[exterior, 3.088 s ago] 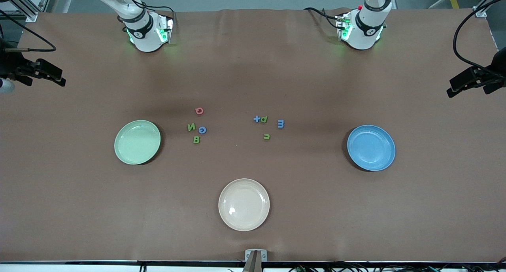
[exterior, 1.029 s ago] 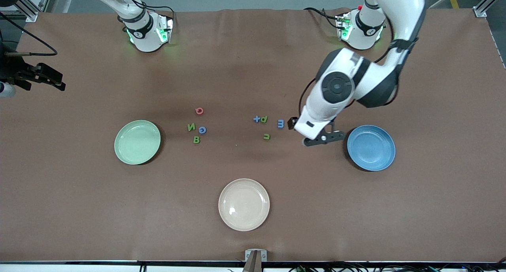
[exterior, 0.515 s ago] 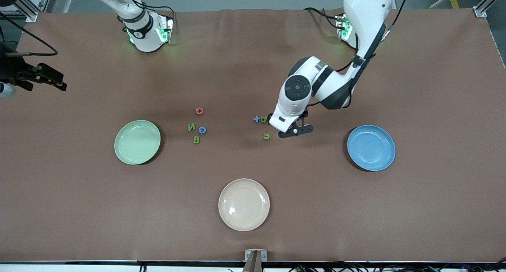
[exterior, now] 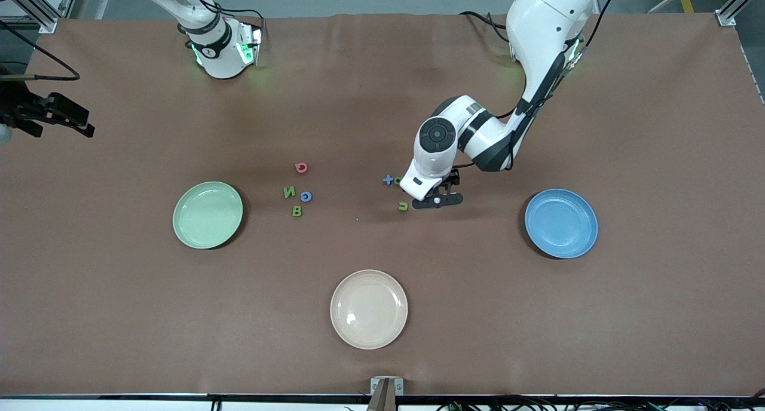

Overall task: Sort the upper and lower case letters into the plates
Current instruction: 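Reach the left gripper down to the blue E letter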

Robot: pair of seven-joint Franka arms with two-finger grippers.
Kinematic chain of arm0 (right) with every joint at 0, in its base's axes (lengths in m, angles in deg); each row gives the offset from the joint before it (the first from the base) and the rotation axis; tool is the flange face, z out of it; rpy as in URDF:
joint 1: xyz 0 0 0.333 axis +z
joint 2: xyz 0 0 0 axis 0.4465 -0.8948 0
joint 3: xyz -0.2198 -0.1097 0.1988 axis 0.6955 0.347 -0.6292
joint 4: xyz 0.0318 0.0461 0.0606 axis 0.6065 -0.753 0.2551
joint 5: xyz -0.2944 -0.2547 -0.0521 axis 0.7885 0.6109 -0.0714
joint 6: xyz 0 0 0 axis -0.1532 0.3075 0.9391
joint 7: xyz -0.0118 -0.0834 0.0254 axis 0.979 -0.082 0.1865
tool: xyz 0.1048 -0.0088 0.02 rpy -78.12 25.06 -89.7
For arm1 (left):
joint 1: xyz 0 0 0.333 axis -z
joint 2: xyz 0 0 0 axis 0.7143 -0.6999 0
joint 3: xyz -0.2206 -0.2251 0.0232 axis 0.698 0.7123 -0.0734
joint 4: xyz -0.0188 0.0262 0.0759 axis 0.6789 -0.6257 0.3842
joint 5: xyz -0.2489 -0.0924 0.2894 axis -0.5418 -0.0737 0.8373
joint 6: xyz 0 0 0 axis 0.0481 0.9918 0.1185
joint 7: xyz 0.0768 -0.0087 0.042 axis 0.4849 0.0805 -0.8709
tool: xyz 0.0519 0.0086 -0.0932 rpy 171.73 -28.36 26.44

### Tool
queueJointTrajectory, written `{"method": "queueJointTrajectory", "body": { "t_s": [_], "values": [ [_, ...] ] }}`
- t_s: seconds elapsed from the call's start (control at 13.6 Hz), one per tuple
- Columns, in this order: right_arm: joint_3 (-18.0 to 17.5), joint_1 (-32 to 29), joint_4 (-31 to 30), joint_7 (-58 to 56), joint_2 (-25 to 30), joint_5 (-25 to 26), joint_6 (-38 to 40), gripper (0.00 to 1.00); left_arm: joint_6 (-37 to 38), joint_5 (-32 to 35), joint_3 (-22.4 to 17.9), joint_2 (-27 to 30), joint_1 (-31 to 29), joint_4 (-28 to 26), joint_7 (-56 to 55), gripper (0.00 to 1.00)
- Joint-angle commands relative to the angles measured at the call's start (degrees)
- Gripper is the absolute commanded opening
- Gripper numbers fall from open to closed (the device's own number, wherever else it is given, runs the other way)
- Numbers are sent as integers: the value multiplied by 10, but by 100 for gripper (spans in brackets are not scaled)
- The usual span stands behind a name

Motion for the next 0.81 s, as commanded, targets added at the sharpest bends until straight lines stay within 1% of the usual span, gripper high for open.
{"method": "queueJointTrajectory", "body": {
  "t_s": [0.0,0.07,0.15,0.29,0.37,0.44,0.51,0.59,0.74],
  "values": [
    [2,-11,15,-2,-19,-11,6,100,-28,12,0,-1,2,-18,21,94],
    [2,-10,16,-4,-33,-10,4,100,-37,12,0,-1,2,-24,32,92],
    [2,-13,17,-4,-37,-9,-3,100,-41,12,1,0,2,-30,37,85],
    [2,-16,20,-4,-73,-10,-24,100,-41,12,9,1,0,-33,37,72],
    [2,-16,25,-5,-82,-10,-30,100,-41,12,13,2,0,-39,41,66],
    [1,-16,26,-4,-94,-11,-39,100,-41,11,13,2,0,-41,61,66],
    [0,-10,26,-2,-137,-6,-49,100,-41,11,13,2,0,-43,76,66],
    [-1,-9,35,-5,-165,-8,-52,100,-41,11,13,0,0,-43,78,64],
    [-3,3,27,3,-169,-20,-56,100,-41,11,13,-1,0,-43,78,57]
  ]
}}
